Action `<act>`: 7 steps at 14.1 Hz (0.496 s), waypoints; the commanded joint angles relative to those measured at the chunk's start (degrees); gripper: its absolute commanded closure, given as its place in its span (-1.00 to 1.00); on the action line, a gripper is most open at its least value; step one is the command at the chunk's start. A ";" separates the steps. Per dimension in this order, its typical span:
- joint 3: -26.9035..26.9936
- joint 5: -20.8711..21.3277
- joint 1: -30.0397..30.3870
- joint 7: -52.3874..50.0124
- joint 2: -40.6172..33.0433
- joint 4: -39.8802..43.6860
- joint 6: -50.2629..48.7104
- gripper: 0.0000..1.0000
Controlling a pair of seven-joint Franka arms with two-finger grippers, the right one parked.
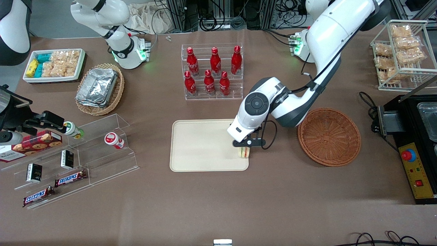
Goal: Place sandwich from basket to tray
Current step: 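Lower the sandwich onto the tray and open the left gripper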
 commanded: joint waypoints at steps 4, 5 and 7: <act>1.04 5.29 -3.44 -3.96 4.78 2.23 3.36 1.00; 1.13 6.00 -3.53 -4.58 5.14 2.14 3.88 1.00; 1.22 6.53 -3.53 -4.85 5.23 2.14 4.24 1.00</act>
